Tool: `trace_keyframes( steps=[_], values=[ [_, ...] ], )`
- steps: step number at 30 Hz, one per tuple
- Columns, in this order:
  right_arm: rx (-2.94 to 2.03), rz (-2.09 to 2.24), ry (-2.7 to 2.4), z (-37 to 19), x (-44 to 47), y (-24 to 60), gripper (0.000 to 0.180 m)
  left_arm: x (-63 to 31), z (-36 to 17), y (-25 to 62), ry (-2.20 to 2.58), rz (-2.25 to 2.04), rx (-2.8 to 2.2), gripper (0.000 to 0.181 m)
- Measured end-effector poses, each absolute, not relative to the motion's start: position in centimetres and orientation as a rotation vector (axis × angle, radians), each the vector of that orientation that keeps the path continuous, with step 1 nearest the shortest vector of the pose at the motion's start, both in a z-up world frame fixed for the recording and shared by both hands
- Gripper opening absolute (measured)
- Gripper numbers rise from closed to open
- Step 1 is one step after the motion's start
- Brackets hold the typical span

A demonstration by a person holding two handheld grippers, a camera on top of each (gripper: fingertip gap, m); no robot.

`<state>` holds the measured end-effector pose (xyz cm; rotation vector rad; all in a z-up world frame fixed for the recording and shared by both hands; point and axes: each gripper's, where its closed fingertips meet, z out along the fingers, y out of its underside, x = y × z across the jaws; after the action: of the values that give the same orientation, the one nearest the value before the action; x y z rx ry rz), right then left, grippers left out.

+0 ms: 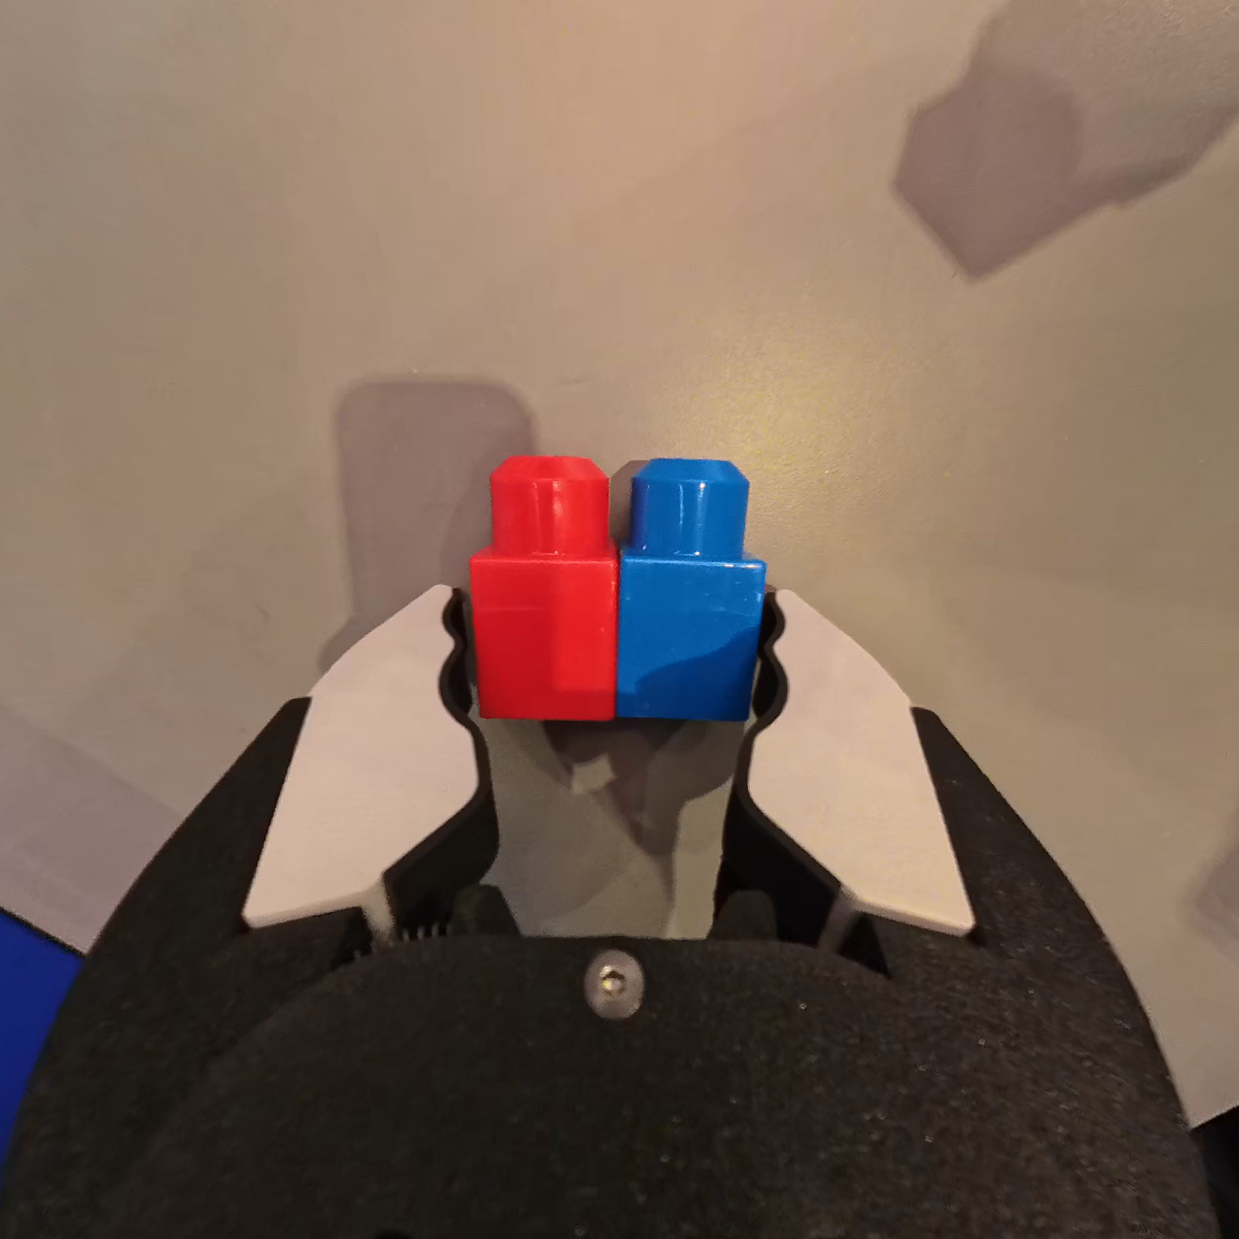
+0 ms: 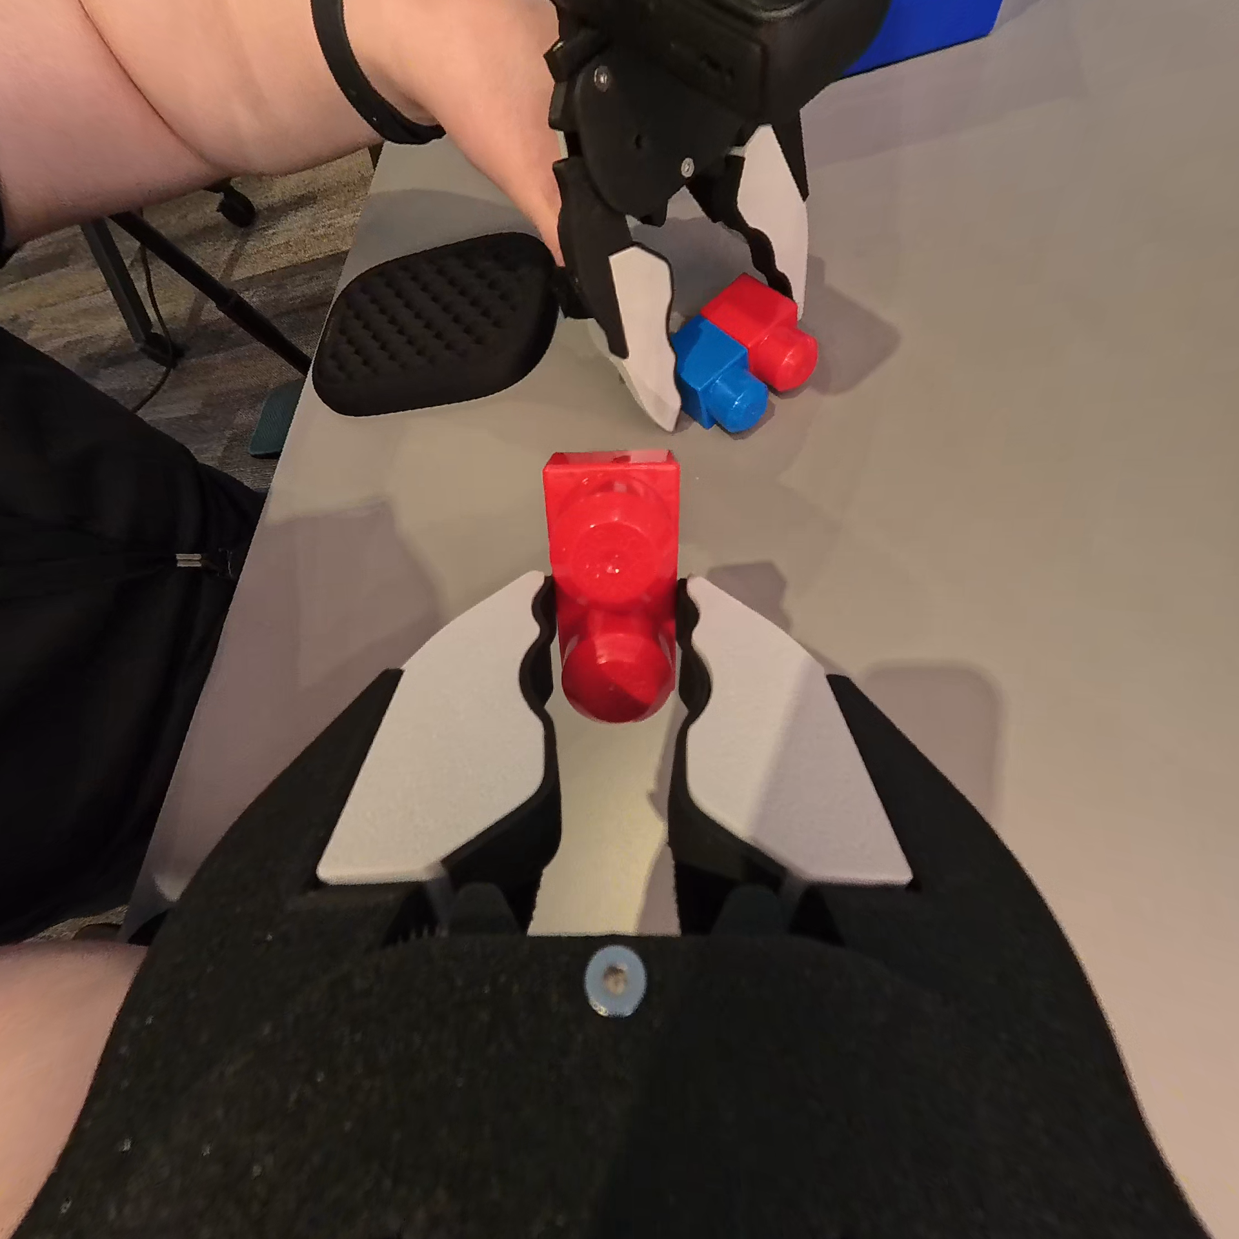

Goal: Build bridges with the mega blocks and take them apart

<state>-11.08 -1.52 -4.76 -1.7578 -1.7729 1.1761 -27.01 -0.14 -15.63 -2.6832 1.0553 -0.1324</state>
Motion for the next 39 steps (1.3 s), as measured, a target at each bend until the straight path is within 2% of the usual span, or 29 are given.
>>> trace_keyframes(
  steps=[2, 14, 19, 28, 39],
  values=[
    [-1.759, 1.174, -1.779, -4.8, -11.1, -1.6, 0.034, -27.2, -15.5, -0.1, 1.053, -0.134, -2.681, 0.075],
    [-1.751, 1.181, -1.776, -4.8, -11.1, -1.6, 0.033, -27.1, -15.4, -0.2, 1.070, -0.149, -2.688, 0.075],
    [-1.744, 1.211, -1.715, -4.4, -12.1, -1.0, 0.034, -26.7, -13.2, 0.6, 1.056, -0.113, -2.554, 0.075],
    [-1.858, 1.799, -1.125, -0.4, -16.6, 1.1, 0.033, -23.0, -5.5, 1.3, 1.241, 0.300, -2.061, 0.075],
    [-1.920, 1.965, -1.012, -0.4, -16.8, 0.8, 0.033, -20.4, -3.5, 0.7, 1.275, 0.268, -1.950, 0.075]
  ],
)
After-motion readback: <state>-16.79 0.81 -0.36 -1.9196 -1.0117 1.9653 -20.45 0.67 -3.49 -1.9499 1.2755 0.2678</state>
